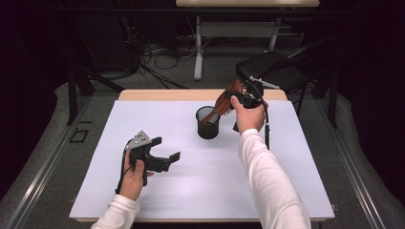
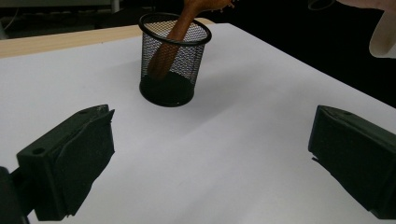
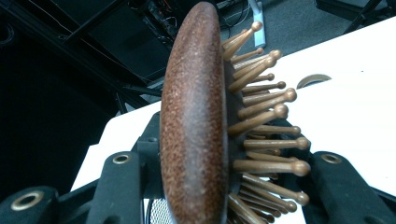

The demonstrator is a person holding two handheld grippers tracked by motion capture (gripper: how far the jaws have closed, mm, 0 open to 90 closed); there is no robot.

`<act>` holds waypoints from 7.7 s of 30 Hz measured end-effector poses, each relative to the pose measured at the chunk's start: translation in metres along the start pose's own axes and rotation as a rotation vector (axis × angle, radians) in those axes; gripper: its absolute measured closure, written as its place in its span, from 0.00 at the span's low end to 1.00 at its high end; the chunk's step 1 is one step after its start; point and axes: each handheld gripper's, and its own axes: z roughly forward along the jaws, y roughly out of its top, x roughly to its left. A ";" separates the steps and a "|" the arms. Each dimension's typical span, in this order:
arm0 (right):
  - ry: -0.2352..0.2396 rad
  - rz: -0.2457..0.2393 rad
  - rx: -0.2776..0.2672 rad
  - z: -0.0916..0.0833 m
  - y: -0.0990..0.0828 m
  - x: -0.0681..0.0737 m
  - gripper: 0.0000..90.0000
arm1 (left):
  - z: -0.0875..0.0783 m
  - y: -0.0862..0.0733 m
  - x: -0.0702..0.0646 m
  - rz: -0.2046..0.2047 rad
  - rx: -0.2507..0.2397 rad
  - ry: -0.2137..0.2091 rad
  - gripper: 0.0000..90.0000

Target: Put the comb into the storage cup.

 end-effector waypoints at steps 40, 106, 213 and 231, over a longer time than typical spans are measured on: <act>-0.018 -0.006 0.013 0.010 -0.011 -0.001 0.54 | 0.001 -0.001 0.001 -0.005 0.005 0.000 0.00; 0.062 -0.074 0.004 0.010 -0.018 -0.019 0.49 | 0.003 -0.002 0.001 -0.004 0.011 0.003 0.00; 0.043 -0.107 -0.078 -0.013 -0.001 -0.031 0.12 | 0.003 -0.003 0.001 -0.004 0.017 0.003 0.00; 0.056 -0.148 -0.070 -0.024 0.008 -0.031 0.00 | 0.002 -0.003 0.002 -0.009 0.013 0.001 0.00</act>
